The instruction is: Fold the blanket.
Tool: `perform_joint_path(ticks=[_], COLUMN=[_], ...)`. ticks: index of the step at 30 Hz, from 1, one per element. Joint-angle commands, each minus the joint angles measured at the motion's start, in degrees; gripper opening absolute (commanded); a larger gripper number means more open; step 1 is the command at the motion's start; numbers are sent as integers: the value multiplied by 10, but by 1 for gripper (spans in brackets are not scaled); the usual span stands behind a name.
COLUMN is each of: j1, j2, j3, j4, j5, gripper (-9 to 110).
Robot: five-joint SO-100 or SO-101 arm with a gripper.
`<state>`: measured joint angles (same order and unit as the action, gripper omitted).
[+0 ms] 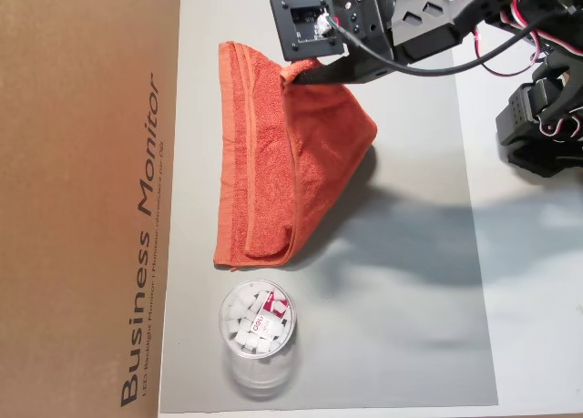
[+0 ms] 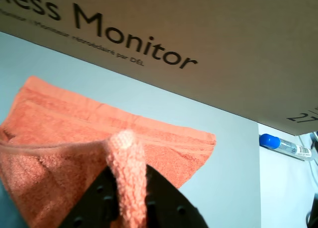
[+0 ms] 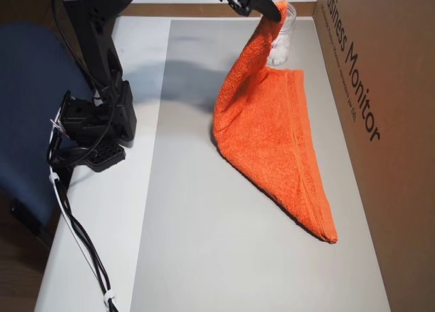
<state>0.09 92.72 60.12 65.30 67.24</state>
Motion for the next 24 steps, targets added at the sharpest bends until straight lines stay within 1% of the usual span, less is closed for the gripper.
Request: perform_joint_path(ticks=[1,11,15,24], j1=[24,92,110,159], j2=[-16,-134,-178,-242], j3=[-47,-163,-199,-213], j4=[-9,-12,-68,-151], j5=[6,6,38,46], gripper=[0,0,0,0])
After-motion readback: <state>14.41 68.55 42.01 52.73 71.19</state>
